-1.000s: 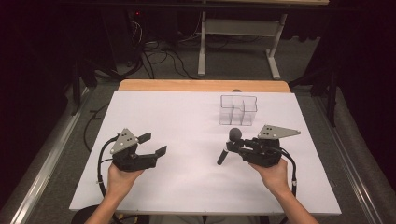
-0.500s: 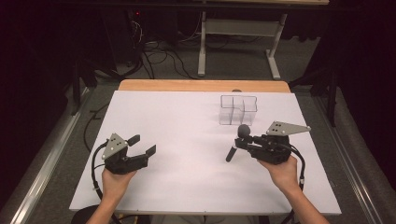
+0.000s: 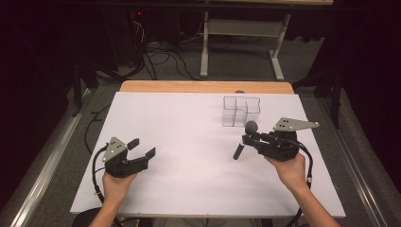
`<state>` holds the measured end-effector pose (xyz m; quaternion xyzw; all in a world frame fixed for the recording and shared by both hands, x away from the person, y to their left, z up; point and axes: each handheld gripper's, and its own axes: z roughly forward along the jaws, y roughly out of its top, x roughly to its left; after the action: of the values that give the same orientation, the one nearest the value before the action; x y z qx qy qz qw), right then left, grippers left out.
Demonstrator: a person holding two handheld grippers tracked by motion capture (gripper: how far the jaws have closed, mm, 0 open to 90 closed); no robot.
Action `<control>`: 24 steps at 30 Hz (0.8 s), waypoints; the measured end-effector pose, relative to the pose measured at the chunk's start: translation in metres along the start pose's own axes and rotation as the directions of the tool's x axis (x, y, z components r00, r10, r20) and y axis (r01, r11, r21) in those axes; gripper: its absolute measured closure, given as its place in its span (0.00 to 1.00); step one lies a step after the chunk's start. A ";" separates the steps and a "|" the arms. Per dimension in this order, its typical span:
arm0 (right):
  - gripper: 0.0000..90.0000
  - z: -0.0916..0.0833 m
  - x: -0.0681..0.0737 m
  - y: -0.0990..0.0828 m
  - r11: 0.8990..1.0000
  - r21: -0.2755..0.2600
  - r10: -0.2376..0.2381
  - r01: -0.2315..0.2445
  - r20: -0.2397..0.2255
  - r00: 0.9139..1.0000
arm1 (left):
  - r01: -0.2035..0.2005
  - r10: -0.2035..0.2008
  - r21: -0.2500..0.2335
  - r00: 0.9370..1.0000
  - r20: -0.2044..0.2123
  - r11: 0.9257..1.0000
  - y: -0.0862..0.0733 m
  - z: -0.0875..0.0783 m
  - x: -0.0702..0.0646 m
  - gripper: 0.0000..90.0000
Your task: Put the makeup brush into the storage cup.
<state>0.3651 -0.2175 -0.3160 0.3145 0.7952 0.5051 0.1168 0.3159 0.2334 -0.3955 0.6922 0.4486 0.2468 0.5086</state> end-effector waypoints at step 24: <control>0.81 -0.014 -0.035 0.039 0.999 -0.017 0.039 -0.038 0.121 0.992 | 0.032 -0.032 -0.005 0.998 0.046 0.999 -0.001 0.001 0.001 0.29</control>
<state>0.3998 -0.2379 -0.2798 0.3591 0.7765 0.4932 0.1576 0.3170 0.2341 -0.3969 0.6889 0.4470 0.2240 0.5248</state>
